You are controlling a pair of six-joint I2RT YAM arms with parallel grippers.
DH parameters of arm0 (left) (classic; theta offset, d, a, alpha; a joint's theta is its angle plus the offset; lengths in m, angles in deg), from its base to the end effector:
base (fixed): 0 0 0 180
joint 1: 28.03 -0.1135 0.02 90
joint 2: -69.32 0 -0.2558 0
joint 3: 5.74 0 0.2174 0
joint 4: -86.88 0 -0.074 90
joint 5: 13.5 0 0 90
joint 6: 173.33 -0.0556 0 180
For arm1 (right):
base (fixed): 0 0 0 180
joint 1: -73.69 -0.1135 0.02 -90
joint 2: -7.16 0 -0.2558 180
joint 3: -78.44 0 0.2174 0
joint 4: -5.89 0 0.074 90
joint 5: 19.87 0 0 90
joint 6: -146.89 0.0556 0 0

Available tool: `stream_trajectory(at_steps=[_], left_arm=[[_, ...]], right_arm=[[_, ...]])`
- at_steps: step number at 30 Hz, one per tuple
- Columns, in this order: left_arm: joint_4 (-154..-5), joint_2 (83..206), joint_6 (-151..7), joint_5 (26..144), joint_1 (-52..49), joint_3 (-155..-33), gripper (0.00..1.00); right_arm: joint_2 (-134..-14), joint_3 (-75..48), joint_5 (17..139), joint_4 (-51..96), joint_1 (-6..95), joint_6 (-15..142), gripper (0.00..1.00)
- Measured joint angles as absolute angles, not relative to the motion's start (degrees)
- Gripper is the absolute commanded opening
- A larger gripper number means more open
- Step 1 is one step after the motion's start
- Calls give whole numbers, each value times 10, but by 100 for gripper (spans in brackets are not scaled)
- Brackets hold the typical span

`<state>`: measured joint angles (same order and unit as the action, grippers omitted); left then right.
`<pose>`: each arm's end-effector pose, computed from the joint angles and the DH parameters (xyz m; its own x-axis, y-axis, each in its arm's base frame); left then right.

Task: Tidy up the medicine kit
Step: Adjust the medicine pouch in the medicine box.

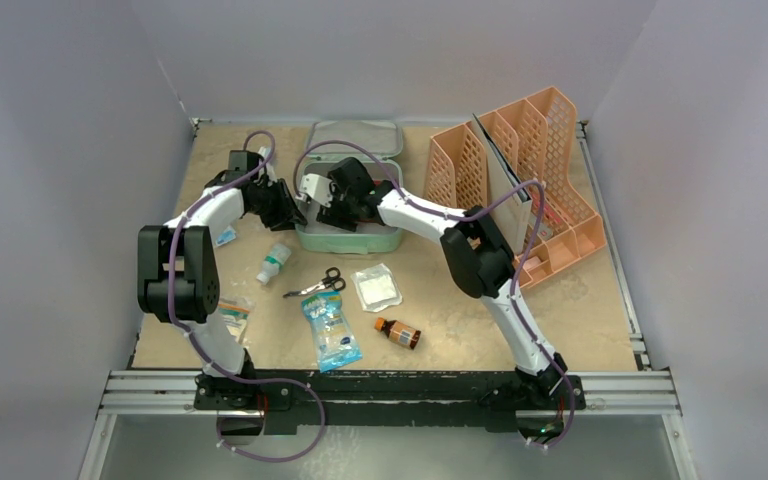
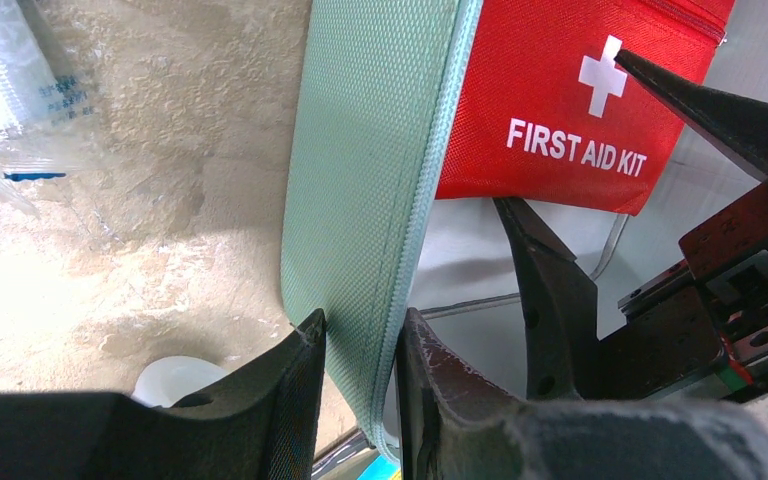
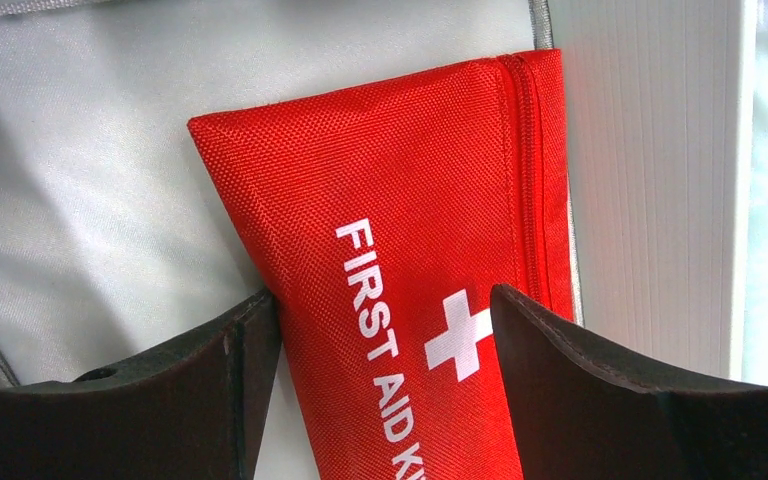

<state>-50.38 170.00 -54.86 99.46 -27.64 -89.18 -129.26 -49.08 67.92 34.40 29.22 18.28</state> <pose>0.3375 -0.0240 0.1920 -0.8571 -0.4331 -0.2788 -0.2357 0.8110 -0.5354 0.3747 0.3648 0.1775 0.0844 -0.7909 -0.6061 -0.8005 0.3084 -0.5140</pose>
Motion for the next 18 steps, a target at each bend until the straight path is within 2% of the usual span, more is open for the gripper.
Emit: stream_trajectory(at_steps=[4,8,12,18], left_arm=[[-501,1702,-548,995,-276,-895,28],[-499,1702,-548,997,-276,-898,29],[-499,1702,-544,1002,-276,-898,29],[-499,1702,-543,1003,-276,-898,29]], right_arm=[[-1292,-491,680,344,295,183,74],[-1286,-482,681,347,302,182,66],[-1272,-460,682,351,314,181,62],[-1256,-431,685,353,320,183,42]])
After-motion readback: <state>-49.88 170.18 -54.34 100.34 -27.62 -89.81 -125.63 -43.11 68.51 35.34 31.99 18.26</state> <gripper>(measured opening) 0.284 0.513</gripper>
